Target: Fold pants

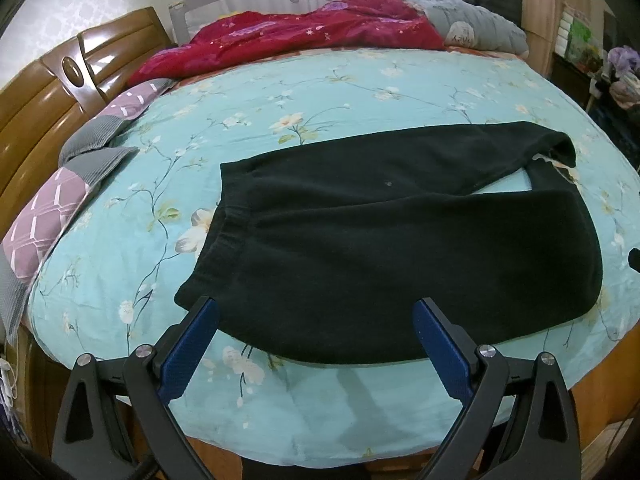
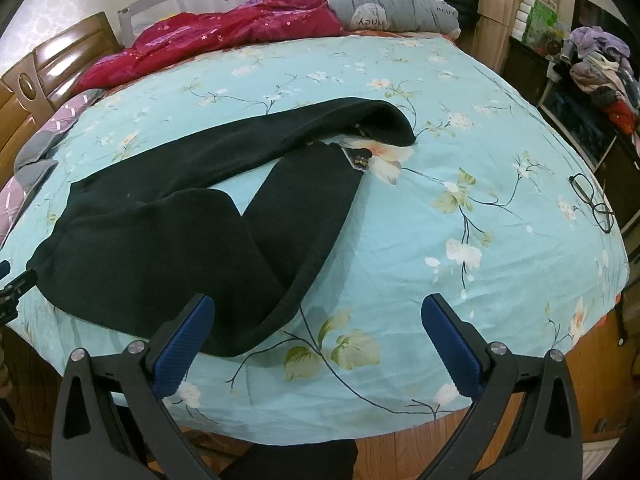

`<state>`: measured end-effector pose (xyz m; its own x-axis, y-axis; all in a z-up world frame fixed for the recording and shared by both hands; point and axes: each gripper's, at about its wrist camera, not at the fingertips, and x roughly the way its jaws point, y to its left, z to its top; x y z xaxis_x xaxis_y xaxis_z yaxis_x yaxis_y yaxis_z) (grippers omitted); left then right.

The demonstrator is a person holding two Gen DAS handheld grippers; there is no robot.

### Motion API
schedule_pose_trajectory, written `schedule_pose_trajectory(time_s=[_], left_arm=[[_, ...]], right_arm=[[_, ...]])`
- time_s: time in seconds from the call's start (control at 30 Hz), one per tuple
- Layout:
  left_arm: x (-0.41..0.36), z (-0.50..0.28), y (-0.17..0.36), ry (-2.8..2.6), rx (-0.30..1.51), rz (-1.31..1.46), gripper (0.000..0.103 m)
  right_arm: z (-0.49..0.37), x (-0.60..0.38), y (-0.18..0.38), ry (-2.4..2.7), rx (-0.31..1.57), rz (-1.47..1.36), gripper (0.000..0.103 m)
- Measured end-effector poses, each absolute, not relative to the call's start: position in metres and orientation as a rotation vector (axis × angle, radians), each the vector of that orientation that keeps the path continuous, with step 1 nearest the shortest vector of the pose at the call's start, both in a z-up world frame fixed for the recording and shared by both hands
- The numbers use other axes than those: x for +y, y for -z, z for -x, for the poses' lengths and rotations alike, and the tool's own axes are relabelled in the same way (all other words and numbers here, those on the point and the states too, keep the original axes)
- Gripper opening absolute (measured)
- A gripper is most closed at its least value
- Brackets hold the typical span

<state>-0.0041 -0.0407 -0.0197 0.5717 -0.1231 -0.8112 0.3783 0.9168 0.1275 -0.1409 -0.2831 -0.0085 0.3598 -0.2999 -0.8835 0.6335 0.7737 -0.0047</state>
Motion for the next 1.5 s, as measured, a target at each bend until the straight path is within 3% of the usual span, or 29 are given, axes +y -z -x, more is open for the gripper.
schedule_pose_trajectory(time_s=[0.37, 0.6, 0.77, 0.97, 1.03, 1.07, 1.1, 1.13, 1.17, 1.2, 1.27, 1.5], left_arm=[[-0.043, -0.001, 0.022, 0.289, 0.950, -0.287, 0.098], [0.003, -0.029, 0.023, 0.180, 1.012, -0.214, 0.098], [0.054, -0.043, 0.044, 0.100, 1.157, 0.022, 0.097], [0.045, -0.055, 0.082, 0.154, 1.336, 0.217, 0.094], [0.036, -0.059, 0.091, 0.185, 1.368, 0.251, 0.087], [0.029, -0.063, 0.097, 0.207, 1.390, 0.263, 0.073], [0.022, -0.066, 0.101, 0.220, 1.408, 0.269, 0.062], [0.015, -0.070, 0.106, 0.223, 1.426, 0.262, 0.041], [0.011, -0.074, 0.109, 0.212, 1.420, 0.241, 0.038], [0.006, -0.075, 0.106, 0.203, 1.407, 0.223, 0.034], [0.004, -0.073, 0.097, 0.214, 1.380, 0.206, 0.009], [0.016, -0.067, 0.078, 0.253, 1.319, 0.224, 0.008]], right_arm=[[0.144, -0.294, 0.016, 0.625, 1.035, -0.393, 0.103], [0.139, -0.345, 0.029, 0.651, 1.054, -0.529, 0.103], [0.113, -0.381, 0.054, 0.643, 1.090, -0.584, 0.103], [0.085, -0.414, 0.088, 0.644, 1.097, -0.737, 0.103], [0.079, -0.415, 0.096, 0.617, 1.084, -0.790, 0.103], [0.077, -0.413, 0.099, 0.601, 1.068, -0.804, 0.102], [0.074, -0.409, 0.099, 0.588, 1.043, -0.805, 0.092], [0.071, -0.406, 0.099, 0.577, 1.022, -0.793, 0.063], [0.069, -0.404, 0.100, 0.569, 1.017, -0.782, 0.040], [0.066, -0.403, 0.103, 0.553, 1.028, -0.784, 0.009], [0.067, -0.406, 0.103, 0.534, 1.019, -0.806, 0.008], [0.166, -0.420, 0.046, 0.596, 0.763, -0.907, 0.007]])
